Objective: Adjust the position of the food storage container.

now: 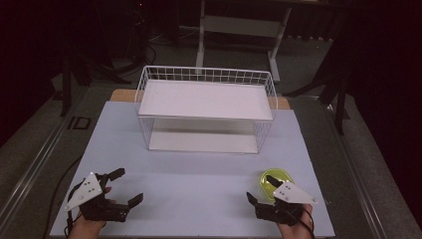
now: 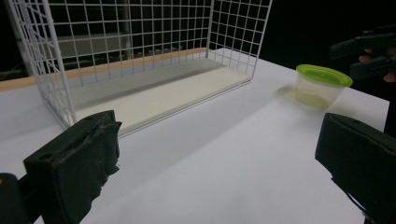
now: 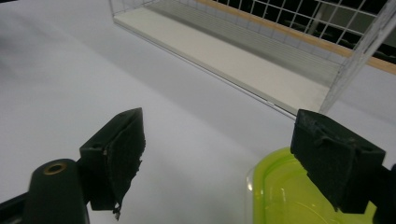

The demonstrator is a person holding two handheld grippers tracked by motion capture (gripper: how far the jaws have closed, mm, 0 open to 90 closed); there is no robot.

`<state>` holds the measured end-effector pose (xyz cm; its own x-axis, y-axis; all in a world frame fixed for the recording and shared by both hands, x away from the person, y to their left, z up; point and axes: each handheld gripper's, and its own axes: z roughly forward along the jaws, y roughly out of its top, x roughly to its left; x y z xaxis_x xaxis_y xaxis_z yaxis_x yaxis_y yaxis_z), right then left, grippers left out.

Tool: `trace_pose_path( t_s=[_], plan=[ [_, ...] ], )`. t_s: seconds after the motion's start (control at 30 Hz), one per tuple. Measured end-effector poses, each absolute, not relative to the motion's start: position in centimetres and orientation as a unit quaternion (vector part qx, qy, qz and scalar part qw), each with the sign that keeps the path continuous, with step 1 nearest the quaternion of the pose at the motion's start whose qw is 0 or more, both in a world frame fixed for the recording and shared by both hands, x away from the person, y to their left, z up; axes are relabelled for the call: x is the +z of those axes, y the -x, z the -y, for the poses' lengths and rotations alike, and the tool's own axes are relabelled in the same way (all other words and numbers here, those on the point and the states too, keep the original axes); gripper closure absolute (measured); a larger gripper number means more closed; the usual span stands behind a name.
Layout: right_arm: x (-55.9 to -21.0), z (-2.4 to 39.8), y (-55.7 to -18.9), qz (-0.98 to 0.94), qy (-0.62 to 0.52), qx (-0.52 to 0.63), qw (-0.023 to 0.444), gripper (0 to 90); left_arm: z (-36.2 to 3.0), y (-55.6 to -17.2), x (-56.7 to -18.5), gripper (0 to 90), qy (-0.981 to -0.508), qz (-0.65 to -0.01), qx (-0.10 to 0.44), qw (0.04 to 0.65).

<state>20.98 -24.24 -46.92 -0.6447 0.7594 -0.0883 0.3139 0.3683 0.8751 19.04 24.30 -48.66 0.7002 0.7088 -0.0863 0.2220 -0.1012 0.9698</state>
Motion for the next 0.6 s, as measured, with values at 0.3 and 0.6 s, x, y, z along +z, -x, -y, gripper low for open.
trace_pose_path(
  t_s=[0.3,0.6],
  plan=[
    [-46.1,23.1,-20.3,-0.803,-0.299,0.462,0.228,15.0,-24.0,-19.0,-48.6,0.5,-0.714,-0.318,0.205,0.589],
    [-43.6,23.1,-20.3,-0.790,-0.305,0.490,0.209,13.0,-24.2,-18.9,-48.6,0.6,-0.713,-0.319,0.206,0.590]
  ],
)
